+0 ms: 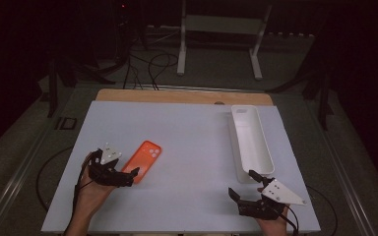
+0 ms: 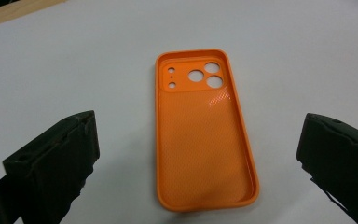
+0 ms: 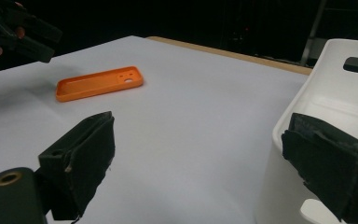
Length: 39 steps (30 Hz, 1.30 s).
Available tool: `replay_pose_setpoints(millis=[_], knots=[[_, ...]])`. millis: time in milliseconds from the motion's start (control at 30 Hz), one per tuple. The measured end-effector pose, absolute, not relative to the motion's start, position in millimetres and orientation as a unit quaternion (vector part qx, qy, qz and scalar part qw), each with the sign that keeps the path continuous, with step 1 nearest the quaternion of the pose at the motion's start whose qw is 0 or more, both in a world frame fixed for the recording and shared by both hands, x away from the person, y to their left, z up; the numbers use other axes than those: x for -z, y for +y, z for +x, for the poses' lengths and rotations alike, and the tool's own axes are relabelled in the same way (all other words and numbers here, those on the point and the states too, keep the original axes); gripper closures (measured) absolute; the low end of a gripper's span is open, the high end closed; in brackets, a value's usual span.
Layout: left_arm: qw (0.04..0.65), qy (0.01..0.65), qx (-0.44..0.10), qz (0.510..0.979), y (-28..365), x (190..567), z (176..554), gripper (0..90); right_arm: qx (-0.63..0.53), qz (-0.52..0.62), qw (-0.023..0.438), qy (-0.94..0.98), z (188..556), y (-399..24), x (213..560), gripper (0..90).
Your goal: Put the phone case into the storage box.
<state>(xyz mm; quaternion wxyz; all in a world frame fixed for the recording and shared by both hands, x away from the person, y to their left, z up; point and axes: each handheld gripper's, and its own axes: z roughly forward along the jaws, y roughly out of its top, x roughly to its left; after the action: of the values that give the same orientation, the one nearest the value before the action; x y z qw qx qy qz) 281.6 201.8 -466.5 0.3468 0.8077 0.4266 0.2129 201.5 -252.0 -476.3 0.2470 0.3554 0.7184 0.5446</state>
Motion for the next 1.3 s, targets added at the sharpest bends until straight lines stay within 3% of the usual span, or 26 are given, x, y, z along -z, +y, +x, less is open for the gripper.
replay_pose_setpoints(millis=[1300], knots=[[0.295,0.444,-0.185,0.825,183,484,298,0.1,-0.545,0.36,0.249,0.716,202,-254,476,8.8]])
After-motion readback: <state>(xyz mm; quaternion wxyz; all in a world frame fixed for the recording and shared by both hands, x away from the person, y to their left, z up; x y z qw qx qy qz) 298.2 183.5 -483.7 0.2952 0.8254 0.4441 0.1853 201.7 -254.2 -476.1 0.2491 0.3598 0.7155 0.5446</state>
